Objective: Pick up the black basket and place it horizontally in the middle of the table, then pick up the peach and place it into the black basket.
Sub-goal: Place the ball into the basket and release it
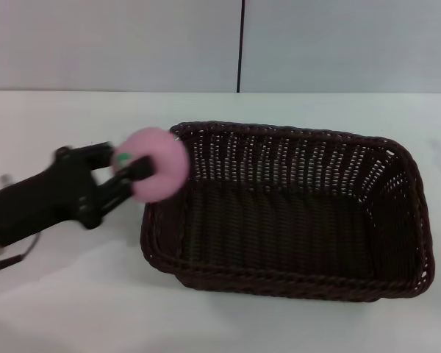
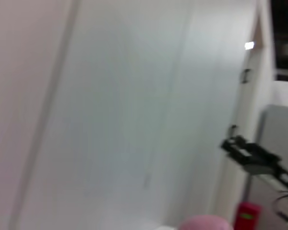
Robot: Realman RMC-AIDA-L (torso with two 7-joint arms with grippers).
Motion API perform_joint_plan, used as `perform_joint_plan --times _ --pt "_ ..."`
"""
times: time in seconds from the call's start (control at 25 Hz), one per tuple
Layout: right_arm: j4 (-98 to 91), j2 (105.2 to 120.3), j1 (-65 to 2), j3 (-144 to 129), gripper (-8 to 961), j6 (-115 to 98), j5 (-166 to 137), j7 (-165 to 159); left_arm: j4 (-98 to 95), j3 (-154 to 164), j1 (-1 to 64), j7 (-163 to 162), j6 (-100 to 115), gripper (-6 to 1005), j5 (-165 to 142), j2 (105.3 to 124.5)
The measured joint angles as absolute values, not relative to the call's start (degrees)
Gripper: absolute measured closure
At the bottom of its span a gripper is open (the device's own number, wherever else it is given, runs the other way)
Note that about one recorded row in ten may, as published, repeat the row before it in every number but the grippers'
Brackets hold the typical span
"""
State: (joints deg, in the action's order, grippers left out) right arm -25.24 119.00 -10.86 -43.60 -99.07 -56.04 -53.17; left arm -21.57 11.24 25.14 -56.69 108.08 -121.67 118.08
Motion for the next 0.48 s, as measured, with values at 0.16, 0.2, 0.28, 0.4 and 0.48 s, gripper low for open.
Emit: perform_joint_plan --times 0.16,0.2,0.28,0.4,0.48 --pt "-24.31 118.99 -11.69 -43.74 358 -99.11 -56.35 -53.17 -15.91 15.23 29.76 -53.67 105.45 732 -121.57 118.57" --pt "-24.31 118.99 -11.69 -43.74 358 -99.11 -56.35 -53.17 -15.91 15.23 29.76 -53.67 105.45 739 -121.57 118.57" --pt "-24.05 118.96 -11.84 -43.52 358 -99.11 -56.36 -53.17 -12.85 15.72 30.52 -50.35 104.59 752 -121.57 118.58" --pt "-23.87 118.92 -11.90 -43.31 358 -99.10 -56.37 -53.17 -8.55 15.19 30.58 -43.72 103.71 701 -121.50 118.62" --pt "-23.72 118.92 -11.82 -43.24 358 -98.96 -56.28 -53.04 -6.59 14.35 30.07 -40.25 102.63 642 -121.41 118.64"
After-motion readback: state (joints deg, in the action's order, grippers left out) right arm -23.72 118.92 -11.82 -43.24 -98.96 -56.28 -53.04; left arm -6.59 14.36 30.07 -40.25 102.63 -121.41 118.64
